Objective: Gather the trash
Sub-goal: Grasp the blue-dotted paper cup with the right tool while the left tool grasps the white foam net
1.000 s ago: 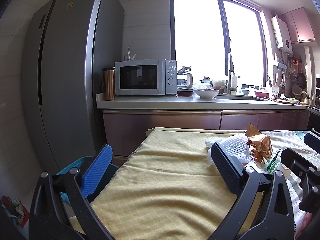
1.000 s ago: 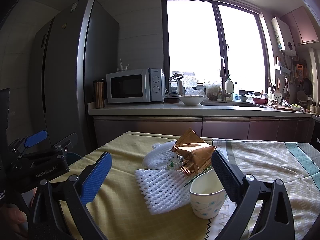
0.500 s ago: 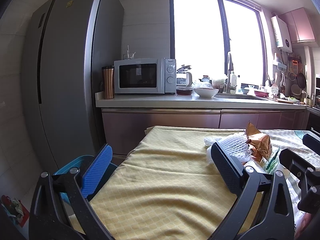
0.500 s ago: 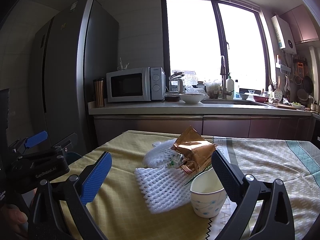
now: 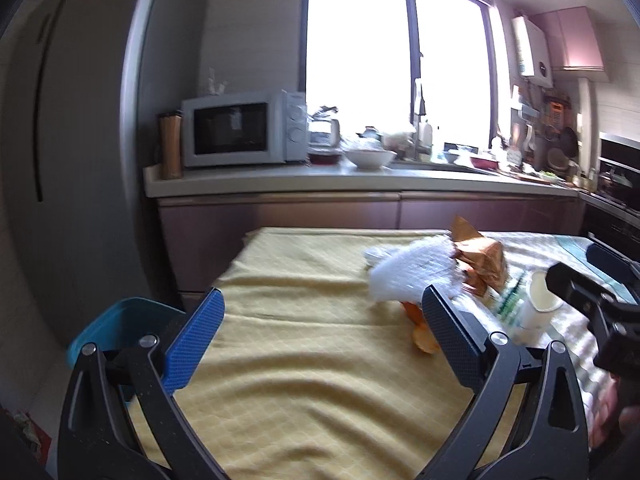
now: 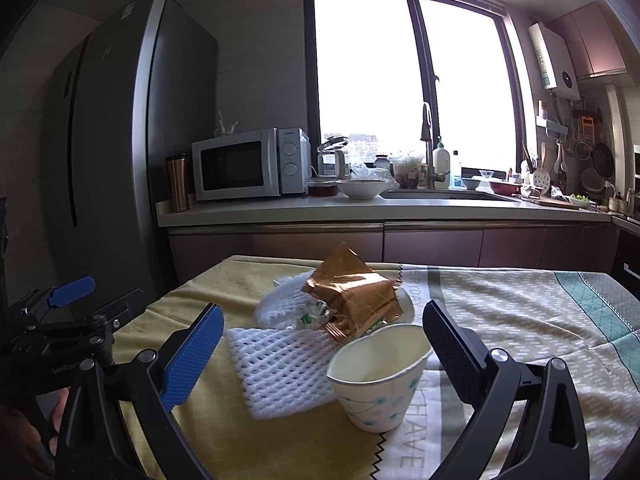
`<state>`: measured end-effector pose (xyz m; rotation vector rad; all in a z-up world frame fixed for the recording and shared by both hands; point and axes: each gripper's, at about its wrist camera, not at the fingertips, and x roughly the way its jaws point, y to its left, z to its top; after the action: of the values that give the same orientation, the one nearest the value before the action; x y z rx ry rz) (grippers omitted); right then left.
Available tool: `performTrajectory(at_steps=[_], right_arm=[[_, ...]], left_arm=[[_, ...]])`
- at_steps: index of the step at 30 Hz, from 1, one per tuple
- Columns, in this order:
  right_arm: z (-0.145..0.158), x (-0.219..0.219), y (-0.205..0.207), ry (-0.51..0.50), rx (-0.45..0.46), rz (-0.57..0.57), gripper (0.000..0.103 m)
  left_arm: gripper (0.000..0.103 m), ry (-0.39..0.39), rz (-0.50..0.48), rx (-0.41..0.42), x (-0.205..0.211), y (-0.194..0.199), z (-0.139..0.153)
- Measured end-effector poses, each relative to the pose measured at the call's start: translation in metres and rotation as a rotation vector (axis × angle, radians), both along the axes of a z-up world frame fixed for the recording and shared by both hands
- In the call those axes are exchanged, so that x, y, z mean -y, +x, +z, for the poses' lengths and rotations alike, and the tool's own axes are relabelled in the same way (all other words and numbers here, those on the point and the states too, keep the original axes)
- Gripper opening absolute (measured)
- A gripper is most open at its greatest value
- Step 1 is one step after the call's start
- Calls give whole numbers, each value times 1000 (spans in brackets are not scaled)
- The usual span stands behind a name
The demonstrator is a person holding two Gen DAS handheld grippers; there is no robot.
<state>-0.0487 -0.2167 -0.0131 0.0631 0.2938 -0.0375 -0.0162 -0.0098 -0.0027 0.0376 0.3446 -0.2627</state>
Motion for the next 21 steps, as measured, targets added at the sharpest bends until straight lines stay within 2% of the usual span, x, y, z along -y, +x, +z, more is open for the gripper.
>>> performTrajectory(at_steps=[4, 6, 10, 14, 17, 19, 21], right_arm=[[-6, 28, 11, 47, -77, -52, 92], [-11, 41, 20, 81, -126, -49, 80], [-22, 54, 33, 127, -204, -35, 66], [-32, 67, 43, 206, -272, -2, 43], [-38, 75, 40, 266, -289, 13, 38], [-39, 78, 38, 290, -299, 21, 30], [-40, 83, 34, 309, -306, 30, 21]], left_arm=[[97, -14, -127, -61, 16, 8, -5], [97, -28, -183, -97, 25, 14, -9], [96, -68, -297, -158, 40, 22, -13], [80, -98, -407, -249, 63, 36, -24], [62, -124, -463, -337, 74, 49, -37], [51, -146, -487, -385, 78, 55, -44], [34, -164, -506, -424, 83, 61, -52]])
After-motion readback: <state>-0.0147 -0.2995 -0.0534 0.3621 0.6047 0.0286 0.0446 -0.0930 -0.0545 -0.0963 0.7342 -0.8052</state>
